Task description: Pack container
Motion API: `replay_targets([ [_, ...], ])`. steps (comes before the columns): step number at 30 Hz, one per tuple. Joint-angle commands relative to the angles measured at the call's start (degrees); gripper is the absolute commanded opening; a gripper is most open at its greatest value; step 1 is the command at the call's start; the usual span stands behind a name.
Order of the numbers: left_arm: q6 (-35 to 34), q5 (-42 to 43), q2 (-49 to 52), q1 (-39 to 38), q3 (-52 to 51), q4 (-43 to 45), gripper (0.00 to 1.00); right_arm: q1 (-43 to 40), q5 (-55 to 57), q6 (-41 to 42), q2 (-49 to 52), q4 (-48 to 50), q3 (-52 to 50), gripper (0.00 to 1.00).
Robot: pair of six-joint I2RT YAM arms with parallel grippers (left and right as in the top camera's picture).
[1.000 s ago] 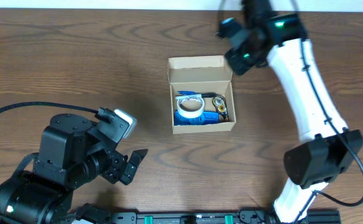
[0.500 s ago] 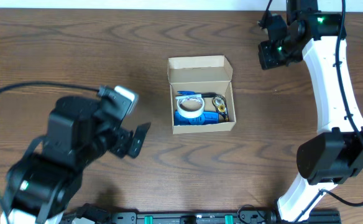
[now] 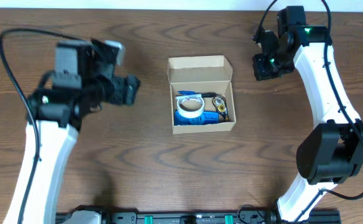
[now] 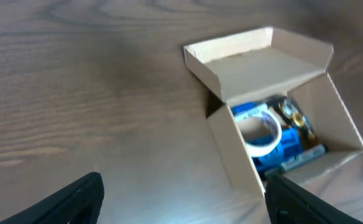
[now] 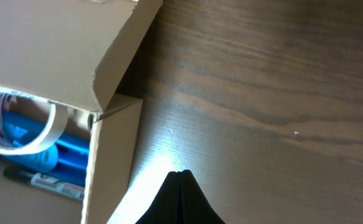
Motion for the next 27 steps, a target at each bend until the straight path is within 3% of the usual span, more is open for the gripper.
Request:
replay_targets([
  [1, -0.2, 4.63, 5.4, 1.27, 3.39, 0.28, 0.8, -0.55, -0.68, 2.34, 0.61, 1.97, -2.25, 0.02],
  [8, -0.76, 4.63, 18.23, 1.29, 11.47, 0.5, 0.61, -0.74, -0.66, 5.77, 0.61, 8.5, -7.69, 0.02],
  [12, -3.65, 4.7, 25.05, 1.29, 16.79, 0.52, 0.35, -1.14, -0.68, 8.72, 0.61, 12.11, -10.01, 0.02],
  [17, -6.08, 7.91, 32.59, 1.29, 23.17, 0.94, 0.18, -2.08, -0.7, 13.18, 0.61, 17.42, -12.66, 0.01],
  [19, -7.3, 10.86, 35.23, 1.29, 25.51, 1.44, 0.06, -2.47, -0.7, 14.62, 0.61, 19.02, -13.29, 0.02],
  [27, -13.94, 13.27, 42.95, 1.33, 29.4, 1.33, 0.06, -2.51, -6.01, 20.83, 0.68, 27.43, -16.13, 0.01],
])
